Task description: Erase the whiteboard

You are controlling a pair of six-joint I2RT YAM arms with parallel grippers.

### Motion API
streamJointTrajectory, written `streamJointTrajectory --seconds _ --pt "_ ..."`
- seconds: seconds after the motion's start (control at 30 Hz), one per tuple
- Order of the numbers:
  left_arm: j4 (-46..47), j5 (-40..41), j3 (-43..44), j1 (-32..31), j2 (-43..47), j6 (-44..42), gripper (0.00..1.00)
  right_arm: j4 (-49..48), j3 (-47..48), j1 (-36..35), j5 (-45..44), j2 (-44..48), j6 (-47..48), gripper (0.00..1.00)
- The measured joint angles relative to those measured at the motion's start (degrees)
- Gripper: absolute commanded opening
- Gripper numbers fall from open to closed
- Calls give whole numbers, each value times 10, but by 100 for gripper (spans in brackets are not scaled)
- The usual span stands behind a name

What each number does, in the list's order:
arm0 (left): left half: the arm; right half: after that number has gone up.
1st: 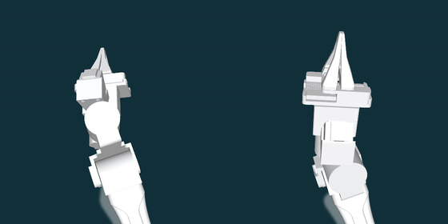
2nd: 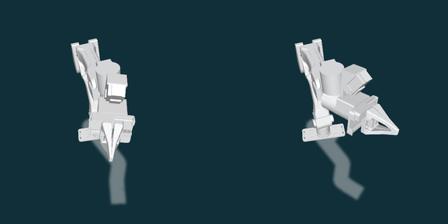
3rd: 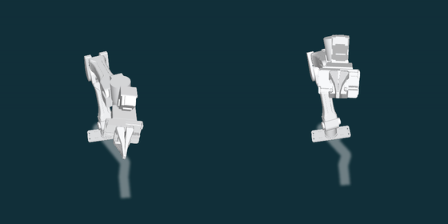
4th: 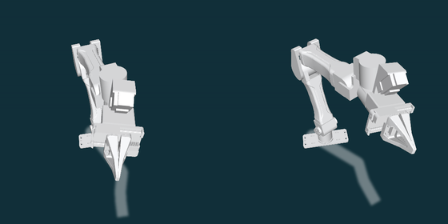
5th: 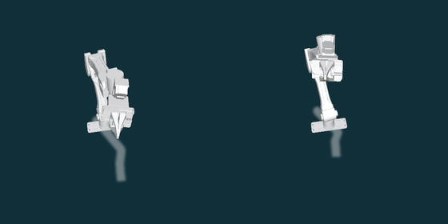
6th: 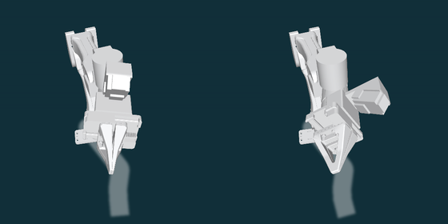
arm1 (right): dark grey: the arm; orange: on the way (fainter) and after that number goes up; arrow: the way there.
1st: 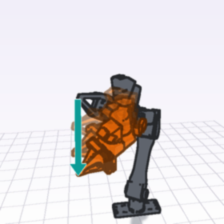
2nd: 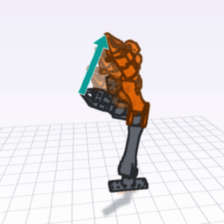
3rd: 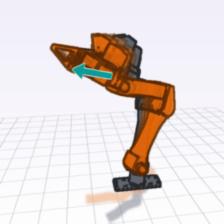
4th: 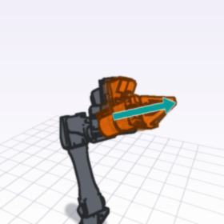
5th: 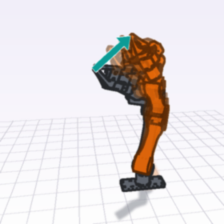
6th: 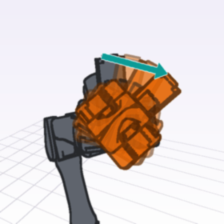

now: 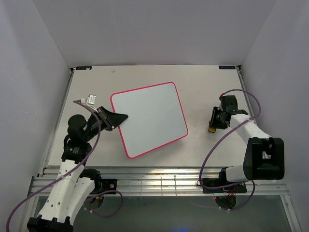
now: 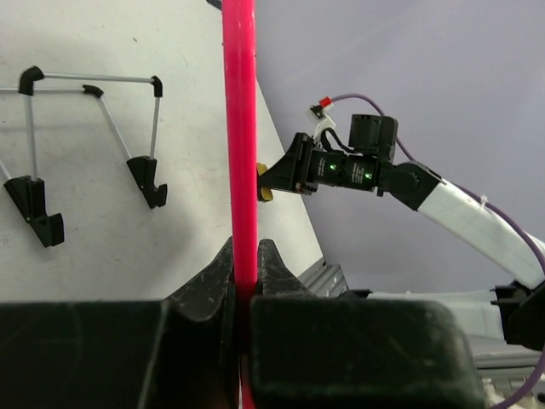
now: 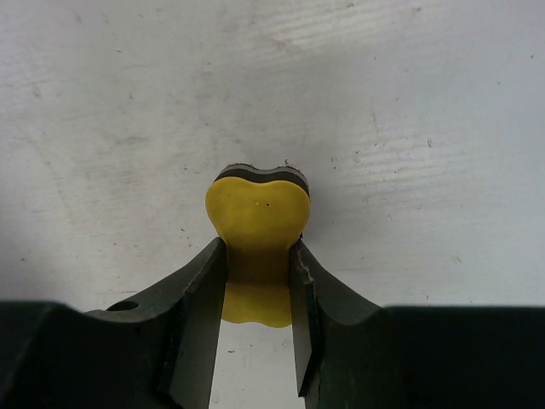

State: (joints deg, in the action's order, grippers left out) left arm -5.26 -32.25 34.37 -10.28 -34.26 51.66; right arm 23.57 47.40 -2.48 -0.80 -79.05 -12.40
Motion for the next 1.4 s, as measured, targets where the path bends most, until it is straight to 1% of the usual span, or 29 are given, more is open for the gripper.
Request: streamJointTrajectory --seconds 0.17,0.23,0.3,0.33,0.4,0.53,0.8,0.83,0.9,0.97,1.0,1.07,1.27,1.4 --pt "32 -43 -2 0 -47 -13 0 -1 -23 0 -8 -15 0 36" --pt "38 -53 -2 0 -48 -17 0 -2 -25 0 -8 -18 0 37" --pt "47 -61 -2 0 -42 -23 0 -2 -25 0 -8 -18 0 41" --pt "50 -63 -2 0 -39 -24 0 -2 -25 0 -8 -18 -1 45" --pt "58 -67 -3 0 -31 -27 0 -1 -25 0 -8 -17 -3 47" --pt "71 -71 -8 0 -22 -29 0 -1 -25 0 -10 -5 -3 55" --pt "87 -72 -50 0 2 -34 0 12 -25 0 -10 30 -5 57" --pt "89 -69 -54 0 8 -34 0 19 -24 0 -9 42 -5 59" --pt "98 -65 -58 0 13 -36 0 35 -19 0 -3 77 -5 65" --pt "119 -65 -58 0 7 -37 0 46 -12 0 13 120 -5 97" --pt "136 -67 -58 0 -2 -37 0 50 -7 0 24 143 -7 90" --pt "183 -77 -58 0 -31 -33 0 50 -3 0 56 192 2 90" --pt "358 -122 -58 0 -155 -9 0 53 -2 0 159 322 7 90" --pt "449 -160 -45 4 -232 -7 0 78 7 0 188 368 15 90"
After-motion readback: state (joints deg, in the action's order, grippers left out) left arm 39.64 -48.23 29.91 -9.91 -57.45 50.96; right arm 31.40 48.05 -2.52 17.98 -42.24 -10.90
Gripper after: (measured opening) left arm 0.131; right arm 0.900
